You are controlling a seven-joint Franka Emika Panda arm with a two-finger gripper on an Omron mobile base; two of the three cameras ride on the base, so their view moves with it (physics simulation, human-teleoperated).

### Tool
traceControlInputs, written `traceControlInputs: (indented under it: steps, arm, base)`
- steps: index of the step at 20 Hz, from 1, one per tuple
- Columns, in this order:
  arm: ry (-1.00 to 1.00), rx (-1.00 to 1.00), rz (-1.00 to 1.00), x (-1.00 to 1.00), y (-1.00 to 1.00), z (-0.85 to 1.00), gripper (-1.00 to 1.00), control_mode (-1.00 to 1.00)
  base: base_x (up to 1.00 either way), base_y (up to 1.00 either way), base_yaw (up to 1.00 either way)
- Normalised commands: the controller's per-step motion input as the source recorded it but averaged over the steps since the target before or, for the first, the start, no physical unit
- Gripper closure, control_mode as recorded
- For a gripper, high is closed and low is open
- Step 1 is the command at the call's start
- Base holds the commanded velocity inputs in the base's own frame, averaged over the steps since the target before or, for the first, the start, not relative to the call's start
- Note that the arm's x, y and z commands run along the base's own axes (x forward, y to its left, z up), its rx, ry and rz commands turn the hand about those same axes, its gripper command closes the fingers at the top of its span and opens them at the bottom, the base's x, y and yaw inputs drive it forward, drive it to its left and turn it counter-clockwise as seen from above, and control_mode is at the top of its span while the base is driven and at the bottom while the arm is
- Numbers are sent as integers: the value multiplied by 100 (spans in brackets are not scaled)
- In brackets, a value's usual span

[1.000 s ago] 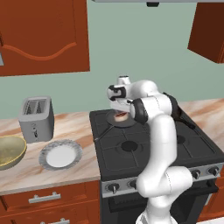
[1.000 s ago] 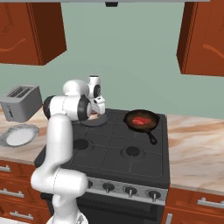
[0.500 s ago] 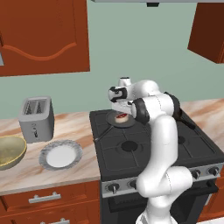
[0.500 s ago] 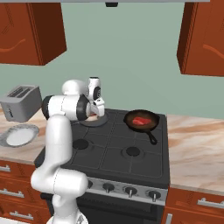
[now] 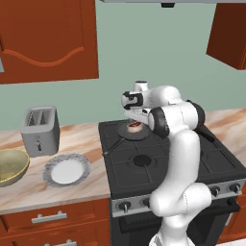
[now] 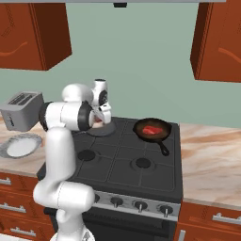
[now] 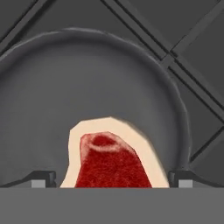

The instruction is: Place one of the steaks on the plate and the other in the bowl. Then place the bowl in the fridge.

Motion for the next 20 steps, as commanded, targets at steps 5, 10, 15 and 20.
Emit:
traceControlInputs:
  steps: [5,10,15,20]
  arm:
    - [-15,5,0,-47,0,62,100,-100]
    - [-38,1,2,-99,0,30,100,-100]
    - [-28,7,5,-100,6,37,100,-100]
    - [-4,9,7,-94,44,67,100,-100]
  base:
    - [0,0,0]
    - [0,0,0]
    - [0,0,0]
    - [0,0,0]
